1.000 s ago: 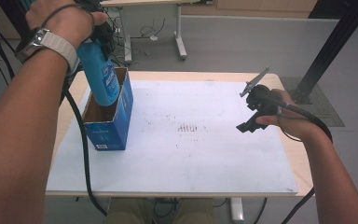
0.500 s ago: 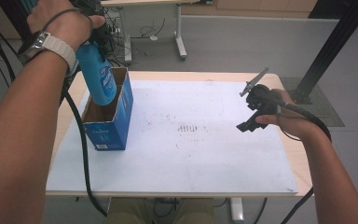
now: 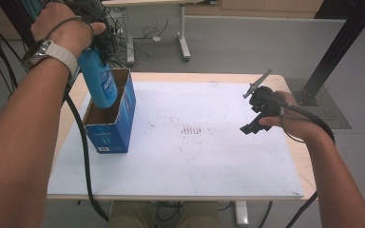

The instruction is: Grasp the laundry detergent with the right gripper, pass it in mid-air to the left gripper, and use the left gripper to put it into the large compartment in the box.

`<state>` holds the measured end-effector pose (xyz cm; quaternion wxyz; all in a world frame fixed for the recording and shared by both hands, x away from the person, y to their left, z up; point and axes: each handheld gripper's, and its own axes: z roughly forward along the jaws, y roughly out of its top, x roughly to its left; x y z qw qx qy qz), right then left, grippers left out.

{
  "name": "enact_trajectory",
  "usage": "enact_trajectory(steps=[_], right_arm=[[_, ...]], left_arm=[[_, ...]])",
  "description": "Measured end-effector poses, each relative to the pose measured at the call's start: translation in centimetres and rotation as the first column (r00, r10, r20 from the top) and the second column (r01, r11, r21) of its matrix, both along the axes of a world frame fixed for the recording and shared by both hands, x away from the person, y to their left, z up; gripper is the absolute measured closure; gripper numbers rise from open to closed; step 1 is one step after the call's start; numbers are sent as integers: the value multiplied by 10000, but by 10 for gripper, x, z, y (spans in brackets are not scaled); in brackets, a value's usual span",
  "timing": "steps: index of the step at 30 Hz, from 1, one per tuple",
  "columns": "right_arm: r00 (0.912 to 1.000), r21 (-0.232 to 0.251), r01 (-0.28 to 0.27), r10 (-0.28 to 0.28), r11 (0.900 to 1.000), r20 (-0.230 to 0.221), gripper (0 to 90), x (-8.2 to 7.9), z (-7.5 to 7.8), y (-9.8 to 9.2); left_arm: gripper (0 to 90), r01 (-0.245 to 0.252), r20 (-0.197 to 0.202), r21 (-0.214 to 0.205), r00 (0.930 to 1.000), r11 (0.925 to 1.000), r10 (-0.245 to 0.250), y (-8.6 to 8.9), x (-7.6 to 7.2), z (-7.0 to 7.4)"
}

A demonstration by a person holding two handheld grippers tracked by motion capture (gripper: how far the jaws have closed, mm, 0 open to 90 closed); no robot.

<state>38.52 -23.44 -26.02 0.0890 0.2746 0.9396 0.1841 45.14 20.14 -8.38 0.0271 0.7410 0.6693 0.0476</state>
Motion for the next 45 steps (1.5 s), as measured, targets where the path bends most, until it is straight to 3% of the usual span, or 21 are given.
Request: enact_trajectory(steps=[21,28,45], right_arm=[[10000,-2,44,-44,10000,-71,91,4,-4,2],[9998,-24,62,-62,10000,-175,91,6,-9,4],[9995,-43,169,-170,9998,-257,91,8,-13,5]], left_arm=[[377,46,107,19,9999,10000,-46,5,7,-20],[377,164,157,230,9997,9996,-168,4,10,-33],[376,217,305,180,9993,9996,-222,9,14,-66]])
